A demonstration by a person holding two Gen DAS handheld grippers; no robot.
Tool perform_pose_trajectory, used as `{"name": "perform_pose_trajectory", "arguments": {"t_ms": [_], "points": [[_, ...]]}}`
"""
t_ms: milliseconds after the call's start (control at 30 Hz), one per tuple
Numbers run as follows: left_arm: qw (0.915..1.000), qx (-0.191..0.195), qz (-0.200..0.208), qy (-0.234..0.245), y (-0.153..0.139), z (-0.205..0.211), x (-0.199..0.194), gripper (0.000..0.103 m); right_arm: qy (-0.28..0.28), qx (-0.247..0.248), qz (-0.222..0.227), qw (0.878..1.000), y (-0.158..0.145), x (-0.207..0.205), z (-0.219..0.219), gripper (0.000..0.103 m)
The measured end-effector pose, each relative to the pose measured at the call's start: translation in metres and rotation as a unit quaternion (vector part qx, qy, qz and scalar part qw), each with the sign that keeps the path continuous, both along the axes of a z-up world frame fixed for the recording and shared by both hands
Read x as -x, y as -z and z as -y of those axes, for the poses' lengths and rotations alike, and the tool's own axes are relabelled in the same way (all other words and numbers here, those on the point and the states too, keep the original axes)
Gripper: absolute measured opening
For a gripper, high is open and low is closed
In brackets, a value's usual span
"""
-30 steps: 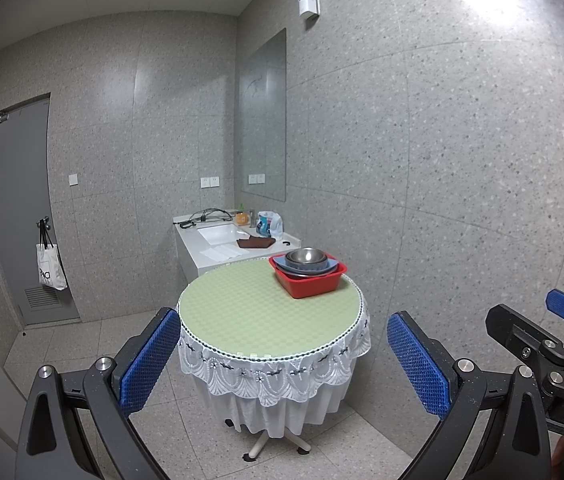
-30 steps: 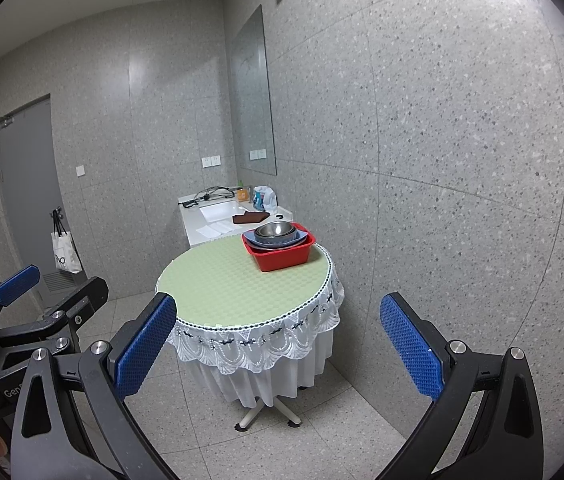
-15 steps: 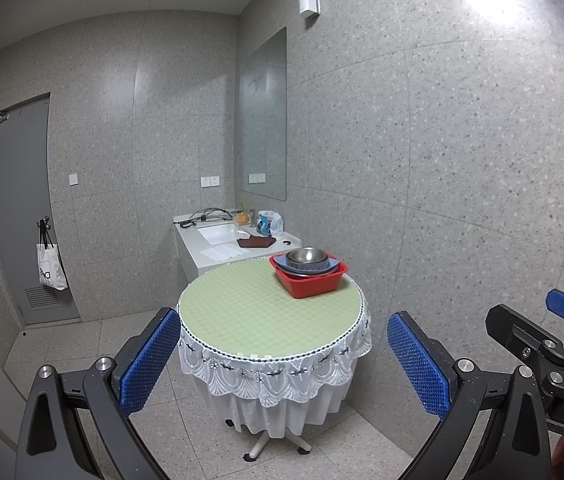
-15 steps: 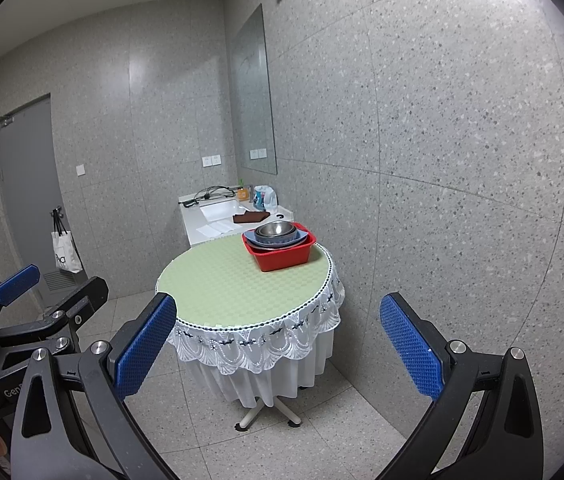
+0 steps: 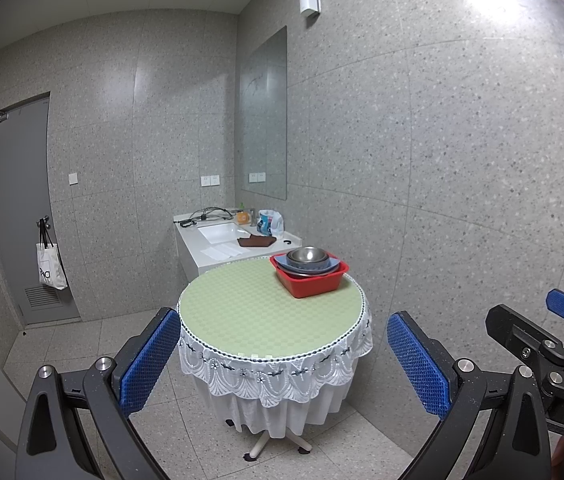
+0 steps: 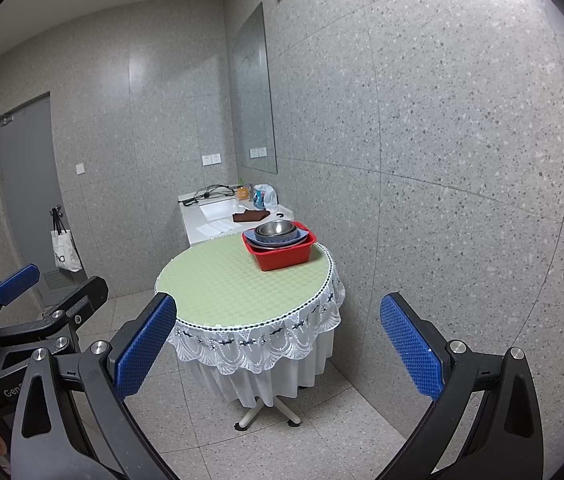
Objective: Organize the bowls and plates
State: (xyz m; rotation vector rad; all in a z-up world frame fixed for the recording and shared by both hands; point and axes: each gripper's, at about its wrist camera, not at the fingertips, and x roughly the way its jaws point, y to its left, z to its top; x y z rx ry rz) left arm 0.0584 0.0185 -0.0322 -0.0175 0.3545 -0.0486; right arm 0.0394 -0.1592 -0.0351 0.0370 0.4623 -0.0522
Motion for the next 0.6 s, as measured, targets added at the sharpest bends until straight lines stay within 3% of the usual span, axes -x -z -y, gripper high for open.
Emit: {"name": "perform_pose_trajectory", "arguments": {"t_ms": [600], "points": [[1.0, -0.001, 0.0, 0.001, 0.0026, -0.0048, -0.0045, 0.102, 0.0, 0.002, -0.002, 1.0, 0.004, -0.0066, -0.0029, 0.103]]}}
